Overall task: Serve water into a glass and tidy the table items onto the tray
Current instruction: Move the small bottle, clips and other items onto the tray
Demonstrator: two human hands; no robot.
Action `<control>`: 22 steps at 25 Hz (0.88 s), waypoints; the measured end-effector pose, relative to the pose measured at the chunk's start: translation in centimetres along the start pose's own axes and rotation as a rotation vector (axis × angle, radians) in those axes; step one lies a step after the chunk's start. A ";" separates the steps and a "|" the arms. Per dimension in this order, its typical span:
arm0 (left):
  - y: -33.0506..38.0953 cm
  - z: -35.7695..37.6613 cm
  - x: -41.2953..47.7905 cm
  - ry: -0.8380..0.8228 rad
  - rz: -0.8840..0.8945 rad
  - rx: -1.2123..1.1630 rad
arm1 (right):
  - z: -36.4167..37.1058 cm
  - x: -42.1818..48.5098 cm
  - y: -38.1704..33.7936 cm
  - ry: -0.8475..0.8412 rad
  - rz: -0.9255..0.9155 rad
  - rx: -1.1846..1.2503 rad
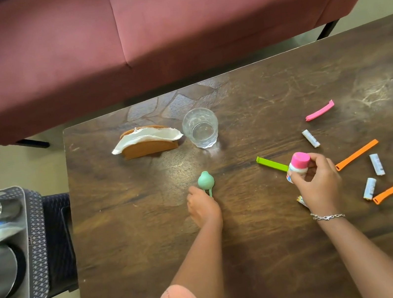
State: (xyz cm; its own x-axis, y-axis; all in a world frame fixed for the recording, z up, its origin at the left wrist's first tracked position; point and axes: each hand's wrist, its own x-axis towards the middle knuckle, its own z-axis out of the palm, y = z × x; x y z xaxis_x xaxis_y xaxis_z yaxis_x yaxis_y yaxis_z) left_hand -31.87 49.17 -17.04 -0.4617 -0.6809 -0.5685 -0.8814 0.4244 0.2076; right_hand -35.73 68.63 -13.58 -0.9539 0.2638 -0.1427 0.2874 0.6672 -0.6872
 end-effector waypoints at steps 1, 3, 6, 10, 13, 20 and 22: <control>0.0 0.0 0.1 -0.005 -0.010 -0.015 | 0.1 -0.2 -0.2 -0.004 -0.005 -0.007; 0.0 0.0 0.2 -0.021 -0.021 -0.026 | 0.4 -0.5 -0.3 -0.011 0.003 -0.005; 0.0 0.0 0.2 -0.023 -0.031 -0.041 | 0.9 -0.9 -0.3 -0.022 -0.005 0.006; -0.3 0.0 0.3 -0.046 -0.086 -0.153 | 1.2 -1.4 -0.5 -0.033 -0.040 0.003; -0.8 -0.4 0.3 -0.069 -0.093 -0.281 | 1.5 -1.6 -0.8 -0.030 -0.099 0.031; -3.4 -4.7 0.7 -0.086 -0.073 -0.504 | 2.4 -3.0 -3.9 -0.074 -0.283 0.049; -4.9 -7.0 1.5 -0.058 -0.060 -0.562 | 3.6 -4.1 -5.8 -0.133 -0.305 0.059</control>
State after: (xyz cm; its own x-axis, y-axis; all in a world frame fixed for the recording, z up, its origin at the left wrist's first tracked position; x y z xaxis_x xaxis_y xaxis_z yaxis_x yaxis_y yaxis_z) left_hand -28.91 41.89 -13.39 -0.4166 -0.6537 -0.6318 -0.8311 -0.0077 0.5560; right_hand -33.76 61.16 -11.61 -0.9992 -0.0375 -0.0135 -0.0146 0.6593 -0.7517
